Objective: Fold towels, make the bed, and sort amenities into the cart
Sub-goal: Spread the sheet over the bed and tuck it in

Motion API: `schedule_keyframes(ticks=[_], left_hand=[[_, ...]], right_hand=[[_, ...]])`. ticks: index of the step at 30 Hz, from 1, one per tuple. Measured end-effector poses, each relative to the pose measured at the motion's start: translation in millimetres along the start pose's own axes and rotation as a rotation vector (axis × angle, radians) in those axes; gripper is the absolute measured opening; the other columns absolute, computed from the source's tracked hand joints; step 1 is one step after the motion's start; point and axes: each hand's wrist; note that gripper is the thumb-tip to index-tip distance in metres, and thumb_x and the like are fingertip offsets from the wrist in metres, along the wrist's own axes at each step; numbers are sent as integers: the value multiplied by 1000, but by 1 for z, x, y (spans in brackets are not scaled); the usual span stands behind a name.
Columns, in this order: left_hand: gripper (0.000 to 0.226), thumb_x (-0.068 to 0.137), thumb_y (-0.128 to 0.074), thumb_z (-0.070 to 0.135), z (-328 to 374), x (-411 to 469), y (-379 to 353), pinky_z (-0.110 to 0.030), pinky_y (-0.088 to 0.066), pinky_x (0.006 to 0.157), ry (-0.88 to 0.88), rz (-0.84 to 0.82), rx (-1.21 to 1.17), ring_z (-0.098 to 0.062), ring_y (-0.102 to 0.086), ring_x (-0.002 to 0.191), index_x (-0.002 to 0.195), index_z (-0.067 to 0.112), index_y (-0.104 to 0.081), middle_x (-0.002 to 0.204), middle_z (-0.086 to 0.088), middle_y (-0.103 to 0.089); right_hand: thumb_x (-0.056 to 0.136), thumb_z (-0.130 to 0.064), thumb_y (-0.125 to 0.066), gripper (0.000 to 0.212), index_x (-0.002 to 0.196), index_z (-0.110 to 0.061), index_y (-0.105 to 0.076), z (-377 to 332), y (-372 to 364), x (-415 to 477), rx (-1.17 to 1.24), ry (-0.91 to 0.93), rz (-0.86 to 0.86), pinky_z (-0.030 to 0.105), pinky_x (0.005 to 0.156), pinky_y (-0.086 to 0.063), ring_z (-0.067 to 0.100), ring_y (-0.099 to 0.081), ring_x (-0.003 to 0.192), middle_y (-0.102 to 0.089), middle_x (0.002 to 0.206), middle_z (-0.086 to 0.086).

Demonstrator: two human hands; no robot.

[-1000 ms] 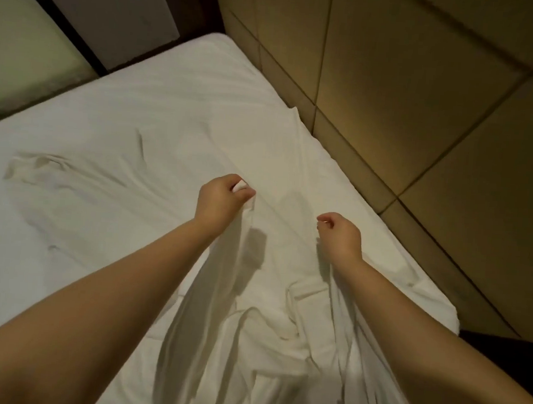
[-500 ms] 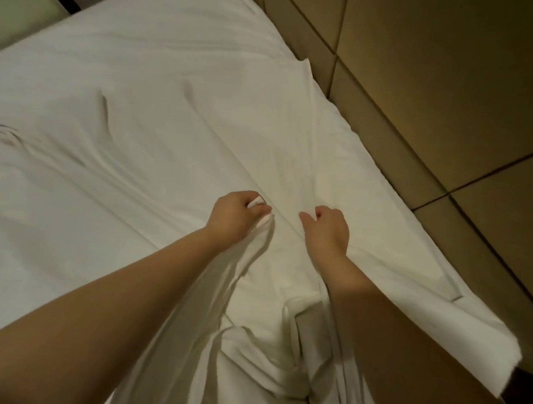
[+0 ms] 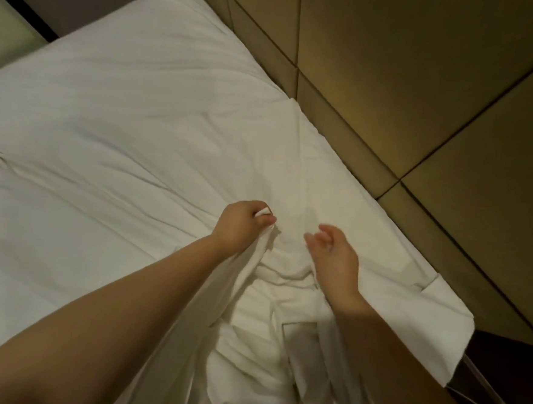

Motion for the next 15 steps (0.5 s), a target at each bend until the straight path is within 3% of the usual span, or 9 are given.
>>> schedule_keyframes(ticks=[3, 5, 8, 10, 15], left_hand=[[21, 90, -59, 18, 15, 29, 21, -13, -33, 61, -32, 207, -94, -17, -55, 74, 75, 3, -65, 76, -9, -64], [20, 89, -61, 18, 35, 57, 41, -11, -34, 63, -129, 339, -107, -14, -53, 71, 73, 6, -64, 73, -6, -62], [21, 89, -61, 20, 55, 101, 57, -19, -38, 68, -234, 332, -54, -17, -56, 74, 76, 4, -65, 77, -7, -66], [24, 90, -60, 23, 49, 126, 51, -29, -38, 73, -201, 250, 66, -23, -59, 81, 85, 0, -66, 85, -13, -67], [34, 92, -58, 28, 18, 156, 37, -26, -35, 73, -79, 220, 149, -26, -58, 97, 124, 17, -54, 90, -2, -57]], right_hand=[[92, -27, -60, 11, 104, -25, -61, -57, -4, 41, 244, 104, 167, 32, 82, -53, 14, -62, 90, -66, 99, -1], [93, -25, -58, 4, 93, -27, -61, -89, -3, 62, 324, 187, 235, 22, 69, -50, 7, -59, 79, -66, 87, -5], [95, -22, -54, 9, 91, -24, -62, -104, -7, 93, 299, 197, 253, 13, 58, -41, 5, -56, 72, -63, 81, -8], [95, -20, -52, 13, 95, -19, -65, -96, -17, 116, 191, 135, 204, 19, 65, -41, 13, -58, 78, -65, 88, -3], [98, -26, -51, 31, 126, -15, -57, -78, -44, 158, 68, 42, 130, 20, 85, -38, 13, -53, 101, -61, 118, 1]])
Point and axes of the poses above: each hand's wrist, its own x-axis towards the middle knuckle, its own y-axis out of the back of the hand, z = x × y
